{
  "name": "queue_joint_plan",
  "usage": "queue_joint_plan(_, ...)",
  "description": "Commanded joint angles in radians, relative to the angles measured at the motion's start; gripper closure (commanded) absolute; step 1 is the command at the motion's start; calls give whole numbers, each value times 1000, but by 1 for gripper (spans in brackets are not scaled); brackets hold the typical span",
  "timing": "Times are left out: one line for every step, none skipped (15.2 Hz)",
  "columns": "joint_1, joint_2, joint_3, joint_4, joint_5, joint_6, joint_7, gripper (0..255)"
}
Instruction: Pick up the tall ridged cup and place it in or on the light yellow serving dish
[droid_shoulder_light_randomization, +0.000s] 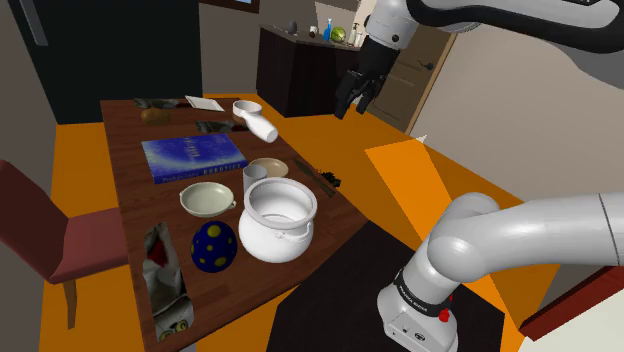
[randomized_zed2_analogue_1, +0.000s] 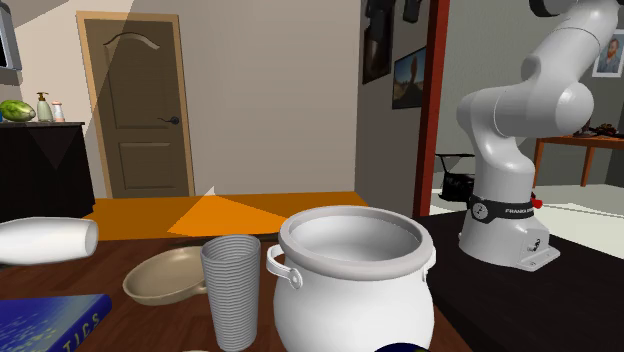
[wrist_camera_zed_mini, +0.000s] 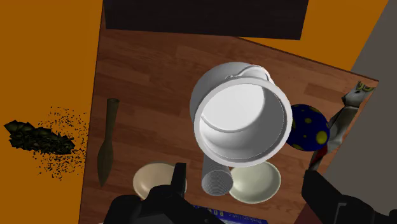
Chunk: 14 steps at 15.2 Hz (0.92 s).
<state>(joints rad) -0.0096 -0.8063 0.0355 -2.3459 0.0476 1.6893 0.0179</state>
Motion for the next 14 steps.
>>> queue_joint_plan(0,0,0,0,0,0,0,0)
queue_joint_plan(2,18,7,-16,0,36,2,0)
queue_joint_plan(3,38,14,-31,0,71,4,0)
queue_joint_plan(4,59,21,-44,-1,107,6,0)
queue_joint_plan(6,81,27,-56,-2,143,8,0)
queue_joint_plan(6,105,34,-67,-3,179,10,0)
queue_joint_plan(7,130,41,-76,-4,214,13,0)
queue_joint_plan(8,157,48,-84,-6,250,16,0)
queue_joint_plan(8,184,55,-90,-9,285,19,0)
queue_joint_plan(8,213,63,-95,-11,320,23,0)
queue_joint_plan(8,244,70,-98,-15,355,27,0)
queue_joint_plan(7,275,77,-100,-19,389,31,0)
queue_joint_plan(6,307,84,-100,-24,423,36,0)
queue_joint_plan(5,341,92,-99,-29,457,41,0)
